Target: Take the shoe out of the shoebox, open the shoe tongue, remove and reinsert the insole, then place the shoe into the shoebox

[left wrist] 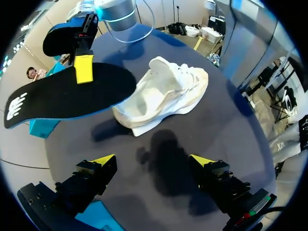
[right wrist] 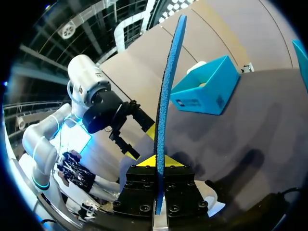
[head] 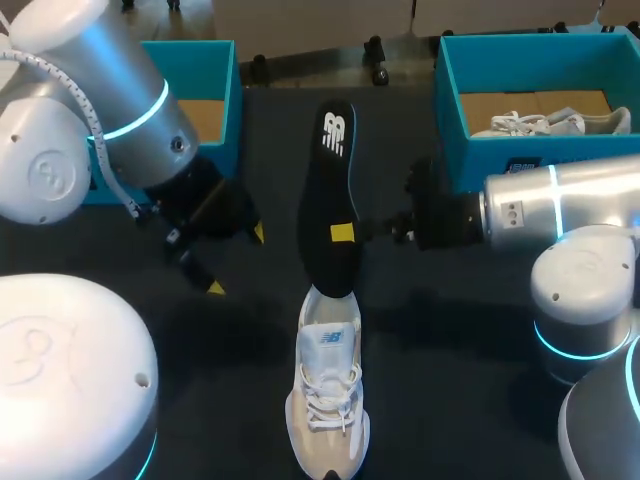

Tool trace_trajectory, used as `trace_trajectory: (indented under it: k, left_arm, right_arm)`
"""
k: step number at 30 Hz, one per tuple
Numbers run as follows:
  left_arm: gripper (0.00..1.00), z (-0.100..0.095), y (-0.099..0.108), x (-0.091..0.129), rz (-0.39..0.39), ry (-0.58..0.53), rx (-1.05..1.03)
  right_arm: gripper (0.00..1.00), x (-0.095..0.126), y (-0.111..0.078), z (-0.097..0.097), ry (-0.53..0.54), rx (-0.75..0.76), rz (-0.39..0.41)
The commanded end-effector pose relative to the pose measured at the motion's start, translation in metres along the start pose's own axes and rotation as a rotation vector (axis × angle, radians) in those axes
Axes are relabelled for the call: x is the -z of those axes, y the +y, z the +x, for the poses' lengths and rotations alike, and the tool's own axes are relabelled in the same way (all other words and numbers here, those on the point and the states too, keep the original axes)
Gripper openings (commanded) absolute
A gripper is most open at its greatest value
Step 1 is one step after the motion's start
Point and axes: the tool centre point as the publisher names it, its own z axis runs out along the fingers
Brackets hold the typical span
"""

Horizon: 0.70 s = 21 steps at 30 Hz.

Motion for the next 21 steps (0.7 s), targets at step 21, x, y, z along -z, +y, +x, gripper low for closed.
trace_trajectory:
  k: [21]
  left_arm:
    - [1.0, 0.015, -0.002, -0.054, 0.046, 0.142, 0.125]
  right_arm:
    - [0.0, -0.017, -0.019, -0.006, 0.006, 0.14, -0.031]
